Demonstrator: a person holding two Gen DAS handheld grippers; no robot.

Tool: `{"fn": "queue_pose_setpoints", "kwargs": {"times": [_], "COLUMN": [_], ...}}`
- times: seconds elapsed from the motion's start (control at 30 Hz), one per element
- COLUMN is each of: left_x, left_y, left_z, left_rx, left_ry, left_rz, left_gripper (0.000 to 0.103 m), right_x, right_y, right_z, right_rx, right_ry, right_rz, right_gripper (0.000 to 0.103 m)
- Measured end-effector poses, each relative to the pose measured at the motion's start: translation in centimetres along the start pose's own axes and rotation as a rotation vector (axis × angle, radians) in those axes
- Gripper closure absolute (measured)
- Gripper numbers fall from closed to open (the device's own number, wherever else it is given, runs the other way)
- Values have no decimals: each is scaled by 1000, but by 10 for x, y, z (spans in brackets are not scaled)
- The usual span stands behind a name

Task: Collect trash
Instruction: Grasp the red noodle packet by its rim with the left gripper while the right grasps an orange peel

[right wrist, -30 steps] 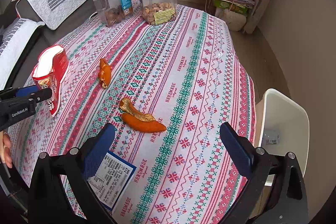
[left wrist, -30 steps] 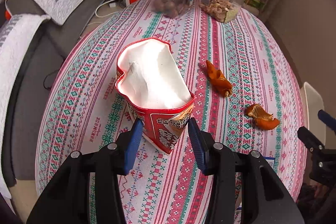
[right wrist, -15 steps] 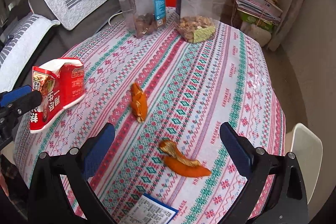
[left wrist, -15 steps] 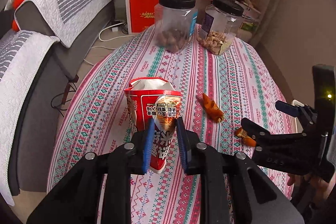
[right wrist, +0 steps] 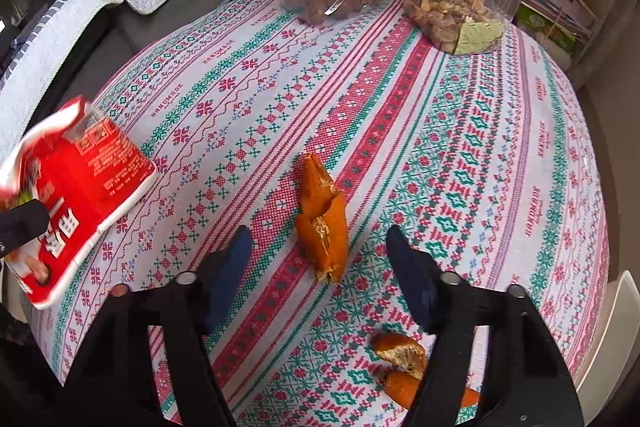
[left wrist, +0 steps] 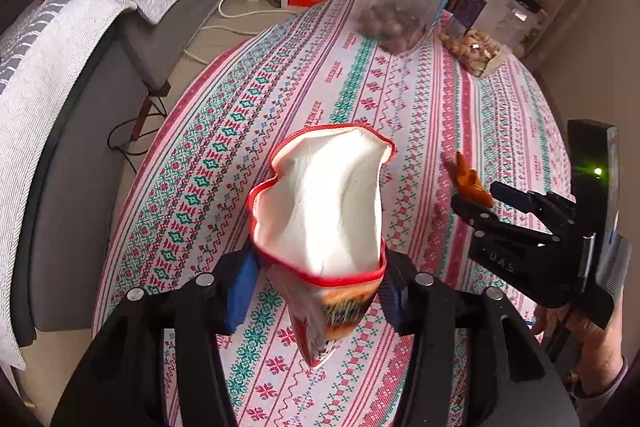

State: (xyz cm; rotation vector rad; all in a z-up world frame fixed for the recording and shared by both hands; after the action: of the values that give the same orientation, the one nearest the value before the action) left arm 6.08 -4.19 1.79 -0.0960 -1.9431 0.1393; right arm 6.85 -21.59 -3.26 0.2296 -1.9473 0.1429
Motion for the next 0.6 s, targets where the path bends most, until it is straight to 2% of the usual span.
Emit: {"fn": "queue_pose_setpoints", "kwargs": {"times": [0.03, 0.2, 0.6], "left_x": [-7, -7, 41], "left_y": [2, 3, -8], "left_z": [-2, -10, -21], "left_rx": [13, 48, 33], "left_ry": [18, 9, -164], "left_rz": [17, 52, 58], "left_gripper": [49, 51, 51], "right_x": [-3, 13, 88], "right_y": [0, 0, -11], "right_z": [1, 4, -1], "right_rx": [-2, -28, -72], "right_ry": [9, -29, -197], "right_rz": [-12, -54, -79], "right_gripper": [82, 84, 84]}}
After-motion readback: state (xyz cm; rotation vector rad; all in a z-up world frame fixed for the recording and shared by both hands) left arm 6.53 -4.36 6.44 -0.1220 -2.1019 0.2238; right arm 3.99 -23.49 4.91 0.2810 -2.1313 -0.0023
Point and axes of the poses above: each gripper's, at about its wrist camera, not at the fingertips, and x roughly against the way its jaws point, y to its left, z to its underside, the point moved 5 cm from there along -x, roughly the way its jaws point, and after that the axes turned 8 degrees about x, right-handed, at the moved point
